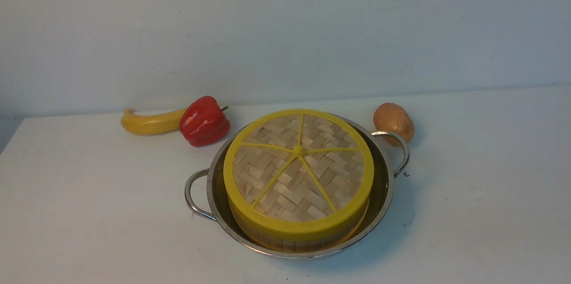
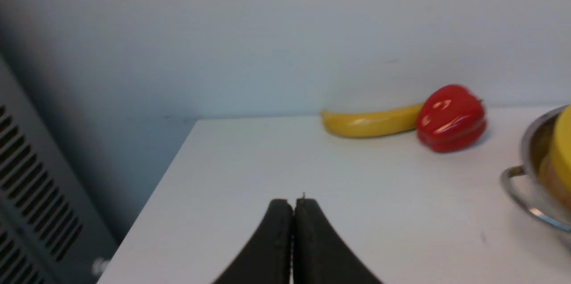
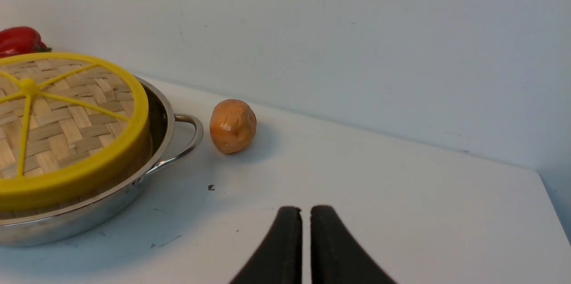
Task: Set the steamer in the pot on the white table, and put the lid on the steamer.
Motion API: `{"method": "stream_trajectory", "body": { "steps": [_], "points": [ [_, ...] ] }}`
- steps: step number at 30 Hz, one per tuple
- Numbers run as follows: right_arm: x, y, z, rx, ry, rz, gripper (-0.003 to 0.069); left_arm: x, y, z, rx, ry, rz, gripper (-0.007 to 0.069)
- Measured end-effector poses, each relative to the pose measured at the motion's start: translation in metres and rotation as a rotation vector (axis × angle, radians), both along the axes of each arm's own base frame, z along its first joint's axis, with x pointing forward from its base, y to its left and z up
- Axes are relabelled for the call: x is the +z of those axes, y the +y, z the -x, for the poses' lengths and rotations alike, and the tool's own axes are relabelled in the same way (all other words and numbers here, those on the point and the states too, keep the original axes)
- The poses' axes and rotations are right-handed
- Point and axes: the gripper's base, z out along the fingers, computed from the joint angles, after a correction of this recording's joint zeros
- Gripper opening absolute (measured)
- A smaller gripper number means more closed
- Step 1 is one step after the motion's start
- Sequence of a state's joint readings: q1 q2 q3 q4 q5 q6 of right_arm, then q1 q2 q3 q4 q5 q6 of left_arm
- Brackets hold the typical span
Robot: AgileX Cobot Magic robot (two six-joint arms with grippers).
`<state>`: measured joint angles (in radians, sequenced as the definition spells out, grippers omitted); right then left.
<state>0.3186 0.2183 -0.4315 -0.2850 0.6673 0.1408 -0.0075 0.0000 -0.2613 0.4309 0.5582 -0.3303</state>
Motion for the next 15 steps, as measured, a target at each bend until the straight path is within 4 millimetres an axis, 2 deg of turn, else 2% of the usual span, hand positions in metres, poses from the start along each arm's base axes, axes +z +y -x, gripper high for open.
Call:
{"method": "stream_trajectory", "body": {
  "steps": [3,8,15],
  "points": [
    [0.000,0.000,0.000,0.000,0.001,0.000,0.0064,-0.028,-0.001,-0.010,0.021,0.025,0.001,0.0011],
    [0.000,0.000,0.000,0.000,0.000,0.000,0.0078,-0.060,-0.006,-0.020,-0.040,0.012,-0.008,0.0018],
    [0.000,0.000,0.000,0.000,0.000,0.000,0.0098,-0.060,-0.009,-0.022,-0.073,-0.047,0.017,0.0032]
  ]
}}
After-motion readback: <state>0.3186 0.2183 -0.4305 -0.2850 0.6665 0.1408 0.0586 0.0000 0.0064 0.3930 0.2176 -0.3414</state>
